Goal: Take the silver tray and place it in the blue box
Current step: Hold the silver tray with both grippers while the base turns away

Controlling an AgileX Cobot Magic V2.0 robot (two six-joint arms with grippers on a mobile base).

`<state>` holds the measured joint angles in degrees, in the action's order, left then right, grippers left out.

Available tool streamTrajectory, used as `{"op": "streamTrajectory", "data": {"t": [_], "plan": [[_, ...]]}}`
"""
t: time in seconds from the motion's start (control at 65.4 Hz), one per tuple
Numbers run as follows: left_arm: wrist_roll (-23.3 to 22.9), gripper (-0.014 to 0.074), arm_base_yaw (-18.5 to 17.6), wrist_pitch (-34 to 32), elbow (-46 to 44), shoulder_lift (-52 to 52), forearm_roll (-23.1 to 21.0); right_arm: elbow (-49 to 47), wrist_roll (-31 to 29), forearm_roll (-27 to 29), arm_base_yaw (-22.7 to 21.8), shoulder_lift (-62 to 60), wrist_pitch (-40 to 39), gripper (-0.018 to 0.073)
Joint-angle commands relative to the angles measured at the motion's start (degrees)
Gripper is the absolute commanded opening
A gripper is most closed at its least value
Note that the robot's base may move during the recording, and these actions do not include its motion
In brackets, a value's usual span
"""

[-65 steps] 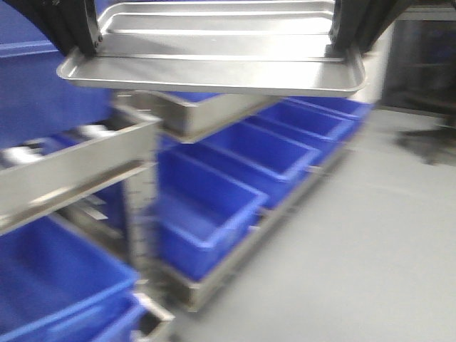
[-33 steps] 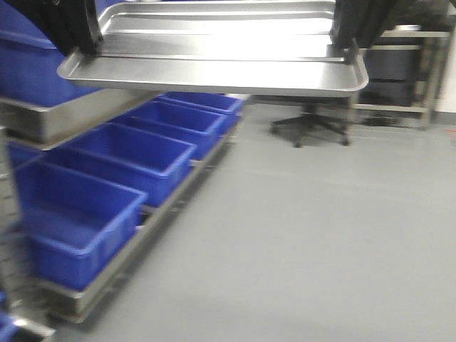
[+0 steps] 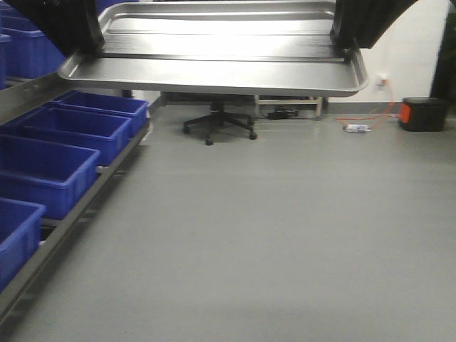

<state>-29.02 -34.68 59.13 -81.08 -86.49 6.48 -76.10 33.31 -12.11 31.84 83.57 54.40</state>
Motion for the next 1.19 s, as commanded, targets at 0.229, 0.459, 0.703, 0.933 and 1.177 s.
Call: {"op": "streamTrajectory", "data": {"t": [0.229,0.459,0.703,0.933,1.177], "plan": [[-0.31,-0.0105,-0.20,-1.95,-2.03,2.49,2.26,-1.58,-1.18,-2.78,-0.18,-2.48,-0.58,0.0059],[-0.31,-0.0105,-0.20,-1.95,-2.03,2.49,2.26,-1.58,-1.18,-2.78,-0.18,-2.48,-0.58,0.0059],[-0.31,-0.0105,-0.20,-1.95,-2.03,2.49,2.15,-1.58,-1.18,-2.78,-0.18,-2.48,-0.58,0.0059],[-0.31,-0.0105,-0.20,-1.95,-2.03,2.49,2.15,-1.58,-1.18,-2.78,-0.18,-2.48,-0.58,0.0059],[-0.31,-0.0105,-0.20,-1.95,-2.03,2.49,2.15,-1.58,-1.18,-2.78,-0.18,-2.48,-0.58,0.0059]]}}
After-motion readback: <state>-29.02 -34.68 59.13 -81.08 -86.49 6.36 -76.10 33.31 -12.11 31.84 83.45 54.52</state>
